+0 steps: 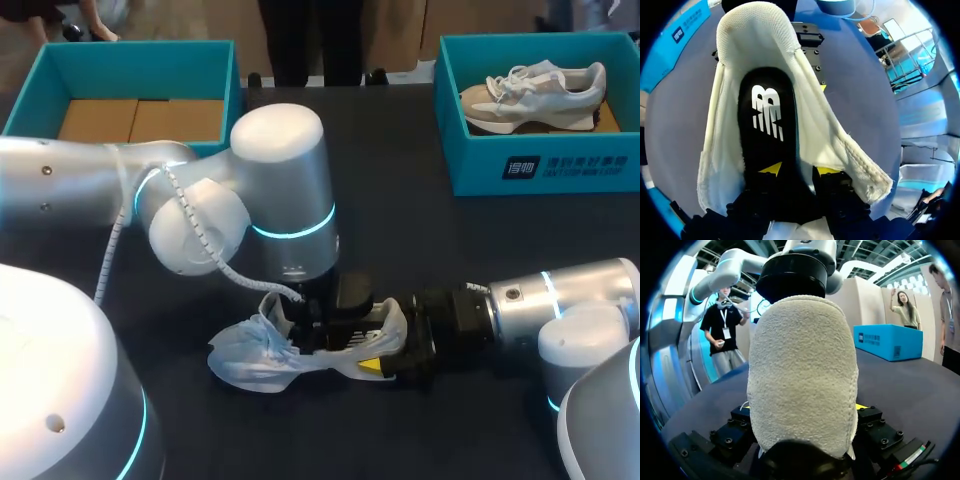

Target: Take the shoe out of the shoebox, open the shoe tongue, remove and reinsert the insole, then place the shoe into the shoebox

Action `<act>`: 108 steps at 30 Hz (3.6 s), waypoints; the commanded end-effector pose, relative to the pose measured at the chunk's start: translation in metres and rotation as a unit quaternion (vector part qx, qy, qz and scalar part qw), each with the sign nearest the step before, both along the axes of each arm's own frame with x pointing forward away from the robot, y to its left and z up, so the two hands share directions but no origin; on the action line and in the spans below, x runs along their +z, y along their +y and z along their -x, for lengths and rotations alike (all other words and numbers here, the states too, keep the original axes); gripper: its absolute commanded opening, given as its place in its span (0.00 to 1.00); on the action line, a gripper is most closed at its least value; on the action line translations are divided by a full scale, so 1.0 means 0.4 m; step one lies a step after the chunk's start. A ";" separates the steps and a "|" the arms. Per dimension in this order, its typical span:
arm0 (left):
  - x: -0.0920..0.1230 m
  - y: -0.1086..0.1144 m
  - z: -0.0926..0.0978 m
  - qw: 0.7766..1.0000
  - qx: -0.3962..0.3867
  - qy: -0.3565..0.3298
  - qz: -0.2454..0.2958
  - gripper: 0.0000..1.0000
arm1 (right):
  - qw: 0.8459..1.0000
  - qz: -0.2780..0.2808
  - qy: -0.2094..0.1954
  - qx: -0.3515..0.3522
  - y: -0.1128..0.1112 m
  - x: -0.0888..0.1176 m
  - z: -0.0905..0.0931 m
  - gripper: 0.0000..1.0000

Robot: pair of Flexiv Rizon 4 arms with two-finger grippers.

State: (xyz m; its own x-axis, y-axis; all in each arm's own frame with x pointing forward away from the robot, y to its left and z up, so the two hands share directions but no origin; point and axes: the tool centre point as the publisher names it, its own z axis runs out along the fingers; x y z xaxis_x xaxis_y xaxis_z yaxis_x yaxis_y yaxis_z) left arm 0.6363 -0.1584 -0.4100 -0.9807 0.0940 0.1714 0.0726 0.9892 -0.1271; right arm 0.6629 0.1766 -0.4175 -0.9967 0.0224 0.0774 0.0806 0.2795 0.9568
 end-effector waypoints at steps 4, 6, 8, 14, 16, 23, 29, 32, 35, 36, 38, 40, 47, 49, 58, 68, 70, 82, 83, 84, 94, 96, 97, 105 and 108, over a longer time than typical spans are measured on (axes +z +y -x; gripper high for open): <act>-0.038 -0.004 -0.024 0.999 0.017 -0.033 -0.013 0.36 | 1.000 0.002 0.001 0.000 0.004 0.005 -0.002 0.00; -0.038 -0.005 -0.035 0.999 0.021 -0.042 -0.019 0.35 | 1.000 0.002 0.001 0.000 0.004 0.005 -0.002 0.00; -0.041 -0.006 -0.045 0.998 0.026 -0.056 -0.027 0.35 | 1.000 0.002 0.001 0.000 0.004 0.005 -0.002 0.00; -0.054 -0.008 -0.064 0.996 0.037 -0.077 -0.041 0.29 | 1.000 0.002 0.001 0.000 0.004 0.005 -0.002 0.00; -0.060 -0.008 -0.069 0.995 0.043 -0.083 -0.046 0.18 | 1.000 0.002 0.001 0.000 0.004 0.005 -0.002 0.00; -0.050 0.002 -0.090 0.994 0.057 -0.086 -0.043 0.00 | 1.000 0.002 0.001 0.000 0.004 0.005 -0.002 0.00; -0.018 0.015 -0.100 0.994 0.070 -0.081 -0.019 0.00 | 1.000 0.002 0.001 0.000 0.004 0.005 -0.002 0.00; 0.004 0.022 -0.094 0.995 0.073 -0.067 0.007 0.00 | 1.000 0.002 0.001 0.000 0.004 0.005 -0.002 0.00; 0.027 0.028 -0.085 0.995 0.077 -0.053 0.035 0.00 | 1.000 0.002 0.001 0.000 0.004 0.005 -0.002 0.00; 0.034 0.030 -0.083 0.995 0.077 -0.046 0.046 0.00 | 1.000 0.002 0.001 0.000 0.004 0.005 -0.002 0.00; 0.048 0.034 -0.079 0.994 0.080 -0.039 0.063 0.00 | 1.000 0.002 0.001 0.000 0.004 0.005 -0.002 0.00; 0.060 0.037 -0.075 0.993 0.081 -0.030 0.082 0.00 | 1.000 0.002 0.001 0.000 0.004 0.005 -0.002 0.00; 0.089 0.040 -0.062 0.988 0.082 -0.013 0.129 0.00 | 1.000 0.002 0.001 0.000 0.004 0.005 -0.002 0.00; 0.096 0.039 -0.060 0.986 0.081 -0.005 0.145 0.00 | 1.000 0.002 0.001 0.000 0.004 0.005 -0.002 0.00; 0.123 0.030 -0.046 0.980 0.078 -0.004 0.184 0.00 | 1.000 0.002 0.001 0.000 0.004 0.005 -0.002 0.00; 0.138 0.048 -0.045 0.972 0.111 -0.024 0.207 0.00 | 1.000 0.002 0.001 0.000 0.004 0.005 -0.002 0.00; 0.145 0.042 -0.047 0.971 0.112 -0.026 0.208 0.00 | 1.000 0.002 0.001 0.000 0.004 0.005 -0.002 0.00; 0.168 -0.014 -0.065 0.963 0.145 -0.080 0.211 0.00 | 1.000 0.002 0.001 0.000 0.004 0.005 -0.002 0.00; 0.167 -0.011 -0.068 0.961 0.156 -0.089 0.208 0.00 | 1.000 0.002 0.001 0.000 0.004 0.005 -0.002 0.00; 0.165 -0.010 -0.069 0.961 0.160 -0.089 0.209 0.00 | 1.000 0.002 0.001 0.000 0.004 0.005 -0.002 0.00; 0.179 -0.008 -0.067 0.964 0.142 -0.084 0.210 0.78 | 1.000 0.002 0.001 0.000 0.004 0.005 -0.002 0.00; 0.188 -0.010 -0.062 0.965 0.132 -0.087 0.211 0.76 | 1.000 0.002 0.001 0.000 0.004 0.005 -0.002 0.00; 0.192 -0.010 -0.061 0.965 0.125 -0.088 0.211 0.77 | 1.000 0.002 0.001 0.000 0.004 0.005 -0.002 0.00; 0.232 -0.042 -0.051 0.970 0.074 -0.108 0.207 0.64 | 1.000 0.002 0.001 0.000 0.004 0.005 -0.002 0.00; 0.239 -0.064 -0.048 0.972 0.052 -0.114 0.198 0.56 | 1.000 0.002 0.001 0.000 0.004 0.005 -0.002 0.00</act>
State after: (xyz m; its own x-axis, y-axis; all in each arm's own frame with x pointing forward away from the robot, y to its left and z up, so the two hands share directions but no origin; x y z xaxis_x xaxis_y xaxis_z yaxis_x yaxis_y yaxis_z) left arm 0.6549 -0.1751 -0.3200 -0.9967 0.0000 -0.0809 0.0419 0.8552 -0.5166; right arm 0.6641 0.1766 -0.4164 -0.9967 0.0219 0.0787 0.0817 0.2783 0.9570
